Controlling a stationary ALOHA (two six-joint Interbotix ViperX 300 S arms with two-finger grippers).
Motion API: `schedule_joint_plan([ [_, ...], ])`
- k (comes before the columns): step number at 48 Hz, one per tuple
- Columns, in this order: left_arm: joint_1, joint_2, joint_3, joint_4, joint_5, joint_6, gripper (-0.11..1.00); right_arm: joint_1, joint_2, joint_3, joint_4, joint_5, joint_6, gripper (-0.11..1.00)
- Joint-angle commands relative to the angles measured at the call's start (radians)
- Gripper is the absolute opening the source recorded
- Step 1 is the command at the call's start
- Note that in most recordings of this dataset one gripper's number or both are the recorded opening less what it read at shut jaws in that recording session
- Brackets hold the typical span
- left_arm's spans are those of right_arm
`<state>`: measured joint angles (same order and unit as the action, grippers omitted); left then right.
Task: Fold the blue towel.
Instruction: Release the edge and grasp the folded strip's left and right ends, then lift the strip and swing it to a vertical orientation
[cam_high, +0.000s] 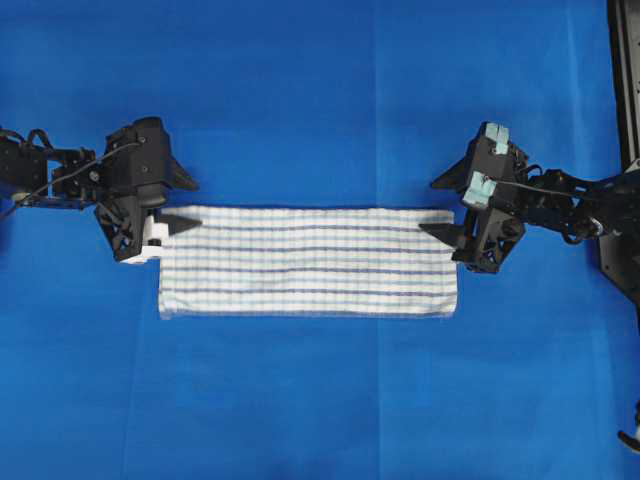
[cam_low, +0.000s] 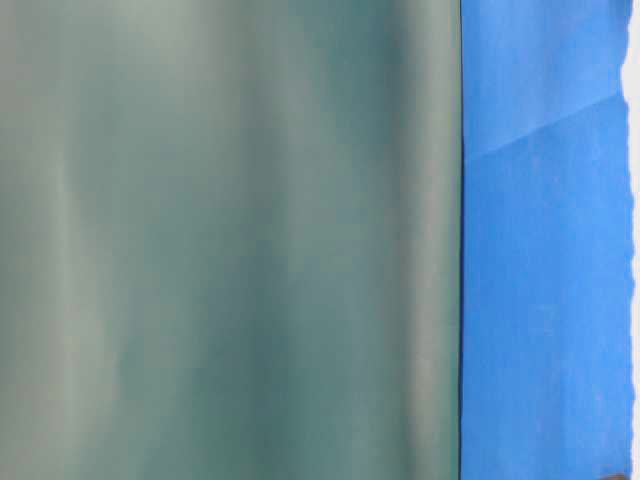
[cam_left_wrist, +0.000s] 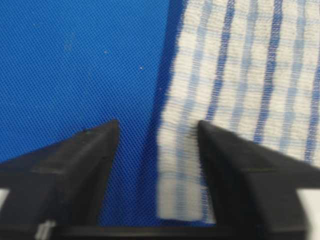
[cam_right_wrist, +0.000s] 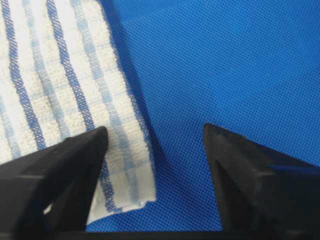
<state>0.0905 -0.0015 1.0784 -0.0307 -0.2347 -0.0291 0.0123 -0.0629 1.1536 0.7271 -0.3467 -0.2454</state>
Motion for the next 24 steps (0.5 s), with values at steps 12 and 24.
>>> schedule_joint_plan([
  [12, -0.003, -0.006, -0.006, 0.0, 0.064, -0.008, 0.06, 0.035, -0.012, -0.012, 0.002, 0.023, 0.003, 0.02],
  [24, -0.003, -0.04, -0.048, -0.002, 0.152, -0.005, 0.03, 0.035, -0.089, -0.002, 0.002, 0.026, -0.002, -0.04],
])
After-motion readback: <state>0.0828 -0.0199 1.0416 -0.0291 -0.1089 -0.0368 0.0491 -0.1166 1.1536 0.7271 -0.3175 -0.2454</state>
